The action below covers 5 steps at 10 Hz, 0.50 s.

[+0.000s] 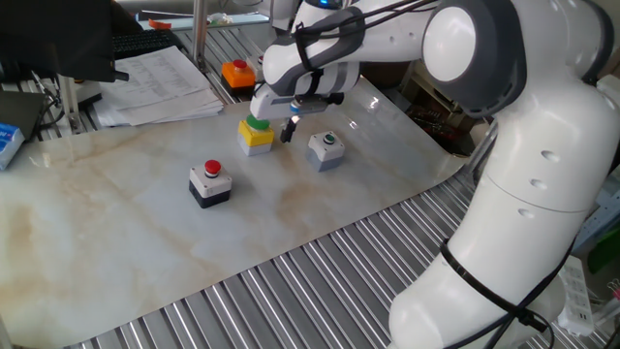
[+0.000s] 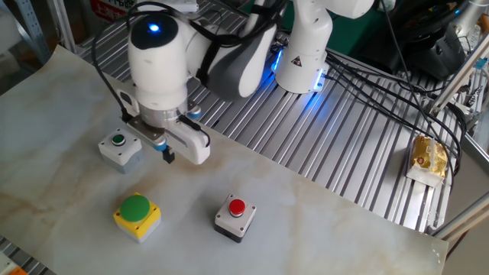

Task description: Press three buttons from left to right in sequence

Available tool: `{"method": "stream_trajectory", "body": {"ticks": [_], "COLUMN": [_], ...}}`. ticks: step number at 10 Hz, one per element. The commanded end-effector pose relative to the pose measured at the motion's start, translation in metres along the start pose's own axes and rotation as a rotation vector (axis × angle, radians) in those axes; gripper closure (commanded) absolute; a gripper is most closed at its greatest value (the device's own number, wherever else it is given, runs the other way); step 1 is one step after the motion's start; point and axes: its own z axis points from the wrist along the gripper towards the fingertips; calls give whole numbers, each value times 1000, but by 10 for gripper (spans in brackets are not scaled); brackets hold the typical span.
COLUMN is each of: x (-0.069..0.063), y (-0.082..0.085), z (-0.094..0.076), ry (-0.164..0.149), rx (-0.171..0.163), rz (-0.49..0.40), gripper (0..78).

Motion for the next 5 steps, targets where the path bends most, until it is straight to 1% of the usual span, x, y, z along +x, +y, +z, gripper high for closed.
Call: {"method": "stream_trajectory", "body": {"ticks": [1,5], "x": [-9,-15], "y": [-4,-6], "z": [-5,-8], "ry": [-5,0], "rx": [13,10], "rz": [-20,-25], "gripper": [764,764]}}
